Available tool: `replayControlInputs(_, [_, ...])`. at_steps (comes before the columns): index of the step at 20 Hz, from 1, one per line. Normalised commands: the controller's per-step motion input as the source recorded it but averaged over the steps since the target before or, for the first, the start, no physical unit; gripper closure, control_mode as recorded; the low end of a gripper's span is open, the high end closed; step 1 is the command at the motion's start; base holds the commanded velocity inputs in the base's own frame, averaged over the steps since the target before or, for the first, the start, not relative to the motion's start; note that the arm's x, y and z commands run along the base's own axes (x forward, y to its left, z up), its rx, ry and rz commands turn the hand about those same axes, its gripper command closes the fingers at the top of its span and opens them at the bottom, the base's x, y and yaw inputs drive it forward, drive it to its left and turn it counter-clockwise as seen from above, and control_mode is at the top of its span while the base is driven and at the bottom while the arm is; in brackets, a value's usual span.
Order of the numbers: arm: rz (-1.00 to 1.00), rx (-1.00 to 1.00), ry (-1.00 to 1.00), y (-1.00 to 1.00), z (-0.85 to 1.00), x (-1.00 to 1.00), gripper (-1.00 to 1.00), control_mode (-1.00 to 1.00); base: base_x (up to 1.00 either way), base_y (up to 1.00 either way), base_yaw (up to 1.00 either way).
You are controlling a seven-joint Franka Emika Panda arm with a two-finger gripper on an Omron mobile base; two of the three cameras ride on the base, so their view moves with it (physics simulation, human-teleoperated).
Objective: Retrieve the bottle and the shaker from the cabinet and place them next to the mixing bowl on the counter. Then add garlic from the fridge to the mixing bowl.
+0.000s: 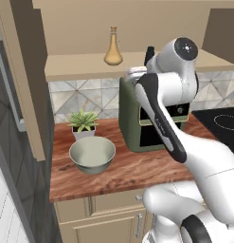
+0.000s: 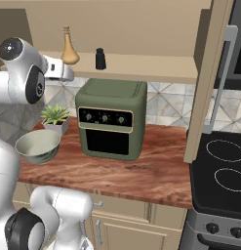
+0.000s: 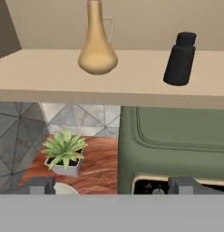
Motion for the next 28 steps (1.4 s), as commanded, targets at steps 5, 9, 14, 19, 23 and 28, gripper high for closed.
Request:
replayControlInputs(5, [0.00, -0.01, -0.08, 0.26, 0.77, 0.09, -1.00, -1.00, 0.00, 0.00, 0.00])
replayControlInputs(9, [-0.04, 0.00, -0.20, 0.08, 0.54, 0.32, -1.00, -1.00, 0.00, 0.00, 0.00])
replayControlInputs(14, [-0.05, 0.00, -0.15, 0.06, 0.28, 0.49, -1.00, -1.00, 0.00, 0.00, 0.00])
replayControlInputs(19, [-0.03, 0.00, -0.03, 0.03, 0.02, 0.51, -1.00, -1.00, 0.00, 0.00, 0.00])
replayControlInputs(23, [0.00, 0.00, 0.00, 0.13, 0.00, 0.48, -1.00, -1.00, 0.00, 0.00, 0.00])
replayControlInputs(28, [0.00, 0.00, 0.01, 0.27, 0.00, 0.48, -1.00, -1.00, 0.00, 0.00, 0.00])
